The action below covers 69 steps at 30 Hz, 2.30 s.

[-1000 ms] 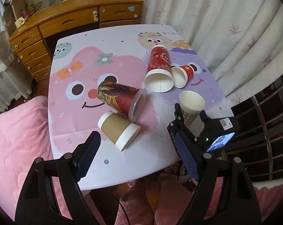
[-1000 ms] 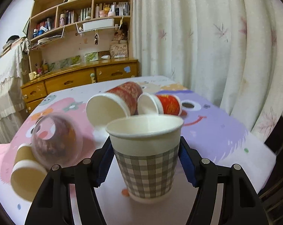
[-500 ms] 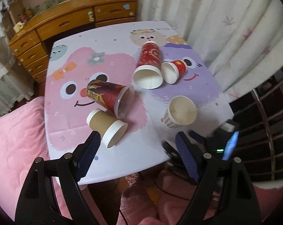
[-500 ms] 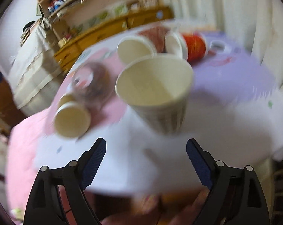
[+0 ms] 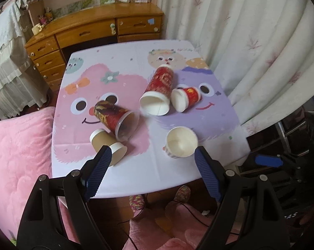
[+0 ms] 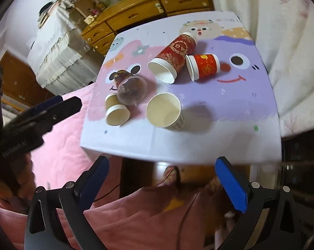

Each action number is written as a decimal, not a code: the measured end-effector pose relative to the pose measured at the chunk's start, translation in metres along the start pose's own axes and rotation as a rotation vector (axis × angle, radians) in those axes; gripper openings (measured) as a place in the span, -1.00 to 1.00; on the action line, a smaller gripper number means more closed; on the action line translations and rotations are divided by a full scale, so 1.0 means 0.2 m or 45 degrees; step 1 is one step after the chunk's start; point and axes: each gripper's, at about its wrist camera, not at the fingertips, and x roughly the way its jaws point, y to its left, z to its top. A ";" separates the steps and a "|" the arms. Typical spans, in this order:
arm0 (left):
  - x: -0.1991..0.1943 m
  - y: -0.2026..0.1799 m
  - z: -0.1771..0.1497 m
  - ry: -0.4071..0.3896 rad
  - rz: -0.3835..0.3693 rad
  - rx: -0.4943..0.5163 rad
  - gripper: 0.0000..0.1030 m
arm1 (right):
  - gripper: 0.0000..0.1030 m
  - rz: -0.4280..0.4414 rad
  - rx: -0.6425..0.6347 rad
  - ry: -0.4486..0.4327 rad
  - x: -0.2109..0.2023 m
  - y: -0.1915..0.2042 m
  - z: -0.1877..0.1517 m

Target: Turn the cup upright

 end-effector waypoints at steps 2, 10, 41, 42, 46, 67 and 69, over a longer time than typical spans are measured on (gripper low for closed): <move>-0.10 -0.02 0.01 -0.039 0.023 -0.015 0.55 | 0.99 0.002 0.077 0.029 -0.08 0.00 0.00; -0.34 -0.03 -0.09 -0.158 0.186 -0.127 0.56 | 0.99 -0.157 -0.009 -0.280 -0.40 0.25 -0.15; -0.39 -0.13 -0.15 -0.291 0.230 -0.137 0.99 | 0.99 -0.274 -0.072 -0.503 -0.61 0.34 -0.23; -0.38 -0.13 -0.15 -0.295 0.232 -0.133 0.99 | 0.99 -0.275 -0.074 -0.502 -0.61 0.34 -0.23; -0.40 -0.14 -0.16 -0.305 0.238 -0.131 0.99 | 0.99 -0.272 -0.079 -0.504 -0.59 0.35 -0.23; -0.45 -0.13 -0.18 -0.313 0.257 -0.127 0.99 | 0.99 -0.260 -0.044 -0.485 -0.53 0.39 -0.22; -0.44 -0.13 -0.18 -0.304 0.248 -0.129 0.99 | 0.99 -0.262 -0.033 -0.475 -0.52 0.39 -0.22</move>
